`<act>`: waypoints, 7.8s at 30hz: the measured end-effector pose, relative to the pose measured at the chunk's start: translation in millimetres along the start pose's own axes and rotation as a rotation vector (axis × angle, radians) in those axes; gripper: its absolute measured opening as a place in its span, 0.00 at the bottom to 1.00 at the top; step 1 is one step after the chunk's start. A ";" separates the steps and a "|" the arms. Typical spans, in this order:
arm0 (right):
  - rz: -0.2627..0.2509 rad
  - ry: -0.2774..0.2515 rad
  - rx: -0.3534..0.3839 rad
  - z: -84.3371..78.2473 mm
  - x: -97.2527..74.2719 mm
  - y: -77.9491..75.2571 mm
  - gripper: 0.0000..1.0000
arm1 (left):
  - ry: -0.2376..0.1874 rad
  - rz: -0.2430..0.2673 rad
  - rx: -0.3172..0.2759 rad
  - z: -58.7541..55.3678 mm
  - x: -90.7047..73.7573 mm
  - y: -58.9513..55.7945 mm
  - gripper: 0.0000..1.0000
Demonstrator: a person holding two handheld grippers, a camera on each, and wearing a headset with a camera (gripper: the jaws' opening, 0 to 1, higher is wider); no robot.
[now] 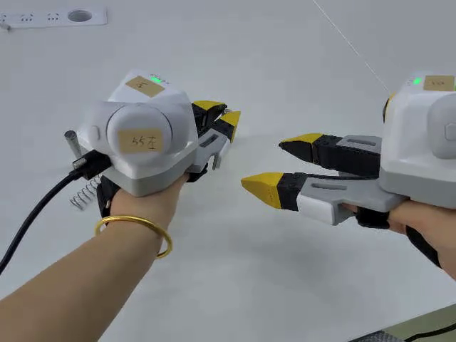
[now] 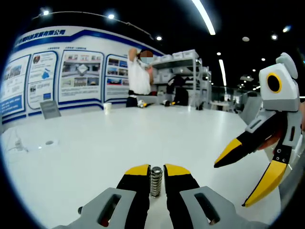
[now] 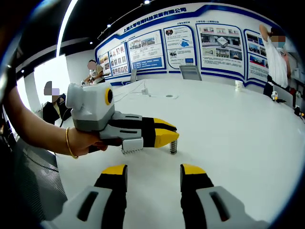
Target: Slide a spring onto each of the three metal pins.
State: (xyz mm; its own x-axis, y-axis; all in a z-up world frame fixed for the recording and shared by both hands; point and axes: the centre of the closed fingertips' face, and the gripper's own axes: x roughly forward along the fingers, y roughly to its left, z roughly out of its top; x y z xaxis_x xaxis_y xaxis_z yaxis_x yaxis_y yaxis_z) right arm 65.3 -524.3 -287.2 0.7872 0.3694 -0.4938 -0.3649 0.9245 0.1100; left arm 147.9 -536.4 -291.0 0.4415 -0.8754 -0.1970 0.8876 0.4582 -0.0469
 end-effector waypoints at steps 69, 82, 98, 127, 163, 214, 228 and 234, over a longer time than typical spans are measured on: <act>0.026 0.007 -0.058 5.9 -2.5 24.3 0.58 | 0.300 0.147 -0.050 -43.4 -105.2 24.8 0.25; 0.019 0.005 -0.031 3.9 -3.3 22.8 0.57 | 0.393 0.156 -0.111 -69.4 -97.1 28.6 0.19; 0.003 0.009 -0.011 1.0 -3.7 18.8 0.56 | 0.405 0.175 -0.087 -75.3 -91.6 28.4 0.12; 0.015 -0.084 0.171 27.9 1.5 24.8 0.50 | 0.257 0.165 -0.128 -37.8 -103.7 23.0 0.10; 0.168 -0.234 0.565 64.5 19.1 53.4 0.28 | 0.013 0.047 -0.167 18.4 -124.3 -10.1 0.10; 0.187 -0.274 0.285 92.0 31.6 67.5 0.12 | 0.075 0.116 -0.118 2.1 -144.1 2.3 0.39; 0.163 -0.274 0.076 108.1 55.4 65.6 0.12 | 0.106 0.170 -0.084 -3.8 -149.8 14.0 0.62; 0.146 -0.284 -0.007 114.1 67.1 61.0 0.12 | 0.118 0.192 -0.093 -6.8 -152.3 19.3 0.67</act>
State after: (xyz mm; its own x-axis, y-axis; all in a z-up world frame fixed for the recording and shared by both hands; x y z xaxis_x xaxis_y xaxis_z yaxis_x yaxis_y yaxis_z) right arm 152.6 -432.4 -215.2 0.8332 0.5105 -0.2125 -0.4868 0.8595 0.1559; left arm 96.9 -393.2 -268.6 0.5775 -0.7495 -0.3235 0.7708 0.6312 -0.0865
